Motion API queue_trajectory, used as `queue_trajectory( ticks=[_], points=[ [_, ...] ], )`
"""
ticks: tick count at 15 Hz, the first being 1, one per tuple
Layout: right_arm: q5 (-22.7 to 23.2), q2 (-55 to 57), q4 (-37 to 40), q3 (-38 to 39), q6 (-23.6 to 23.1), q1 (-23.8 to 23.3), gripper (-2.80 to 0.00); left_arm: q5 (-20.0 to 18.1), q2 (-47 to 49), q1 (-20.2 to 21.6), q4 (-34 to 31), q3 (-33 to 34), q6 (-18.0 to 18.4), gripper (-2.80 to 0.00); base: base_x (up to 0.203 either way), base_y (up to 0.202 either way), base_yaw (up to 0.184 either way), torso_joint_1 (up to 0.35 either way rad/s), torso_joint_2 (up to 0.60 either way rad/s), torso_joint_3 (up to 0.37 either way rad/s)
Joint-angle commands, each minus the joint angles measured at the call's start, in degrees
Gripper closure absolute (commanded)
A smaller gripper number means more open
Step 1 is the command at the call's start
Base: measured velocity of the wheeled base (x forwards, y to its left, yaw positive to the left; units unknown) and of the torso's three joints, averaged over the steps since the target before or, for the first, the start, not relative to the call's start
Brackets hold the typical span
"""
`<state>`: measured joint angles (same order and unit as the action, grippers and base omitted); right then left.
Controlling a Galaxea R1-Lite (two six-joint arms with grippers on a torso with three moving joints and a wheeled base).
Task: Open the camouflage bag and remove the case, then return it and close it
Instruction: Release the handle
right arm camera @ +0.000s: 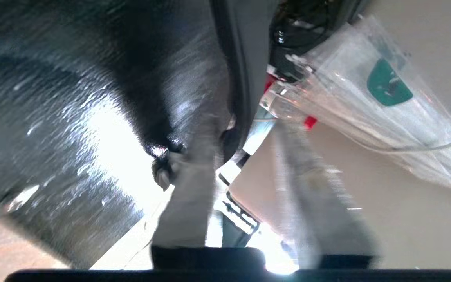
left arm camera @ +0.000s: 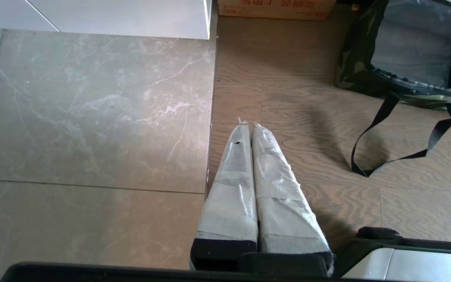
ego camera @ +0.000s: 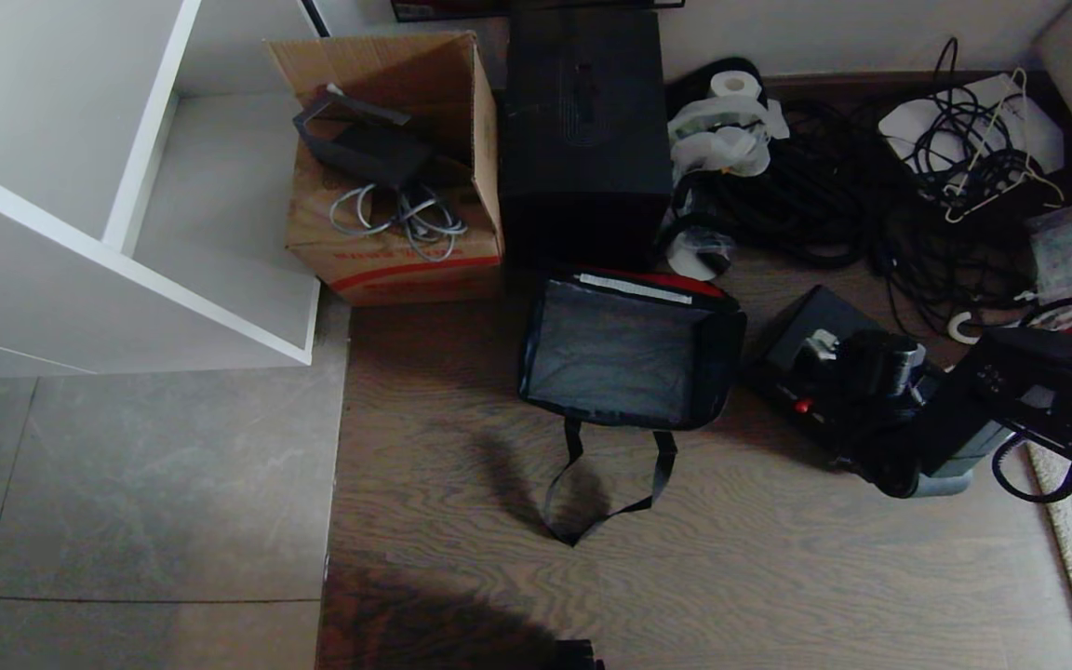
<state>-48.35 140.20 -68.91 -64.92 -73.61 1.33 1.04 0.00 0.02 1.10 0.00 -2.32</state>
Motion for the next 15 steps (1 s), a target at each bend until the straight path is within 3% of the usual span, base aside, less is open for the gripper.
queue_trajectory(
  ticks=[1,5,6,10,15],
  points=[
    [2.0,-0.7,1.1,4.1,3.3,2.0,-2.80,0.0,-0.1,0.1,0.0,0.5,-0.1,0.00,0.000,0.000,0.000,0.000,0.00,0.000],
    [2.8,-5.1,4.8,8.2,7.0,4.2,-2.80,0.0,-0.1,0.1,0.1,0.5,-0.1,0.00,0.000,0.000,0.000,0.000,0.00,0.000],
    [2.9,-5.9,6.5,8.6,7.4,4.3,0.00,0.0,-0.1,0.1,0.0,0.5,-0.1,0.00,0.000,0.000,0.000,0.000,0.00,0.000],
    [7.5,-15.5,18.3,13.5,11.9,4.3,0.00,0.0,-0.1,0.1,0.0,0.5,-0.1,0.00,0.000,0.000,0.000,0.000,0.00,0.000],
    [16.2,-40.1,43.7,22.3,22.0,4.2,0.00,0.0,-0.1,0.1,0.1,0.5,-0.1,0.00,0.000,0.000,0.000,0.000,0.00,0.000]
  ],
)
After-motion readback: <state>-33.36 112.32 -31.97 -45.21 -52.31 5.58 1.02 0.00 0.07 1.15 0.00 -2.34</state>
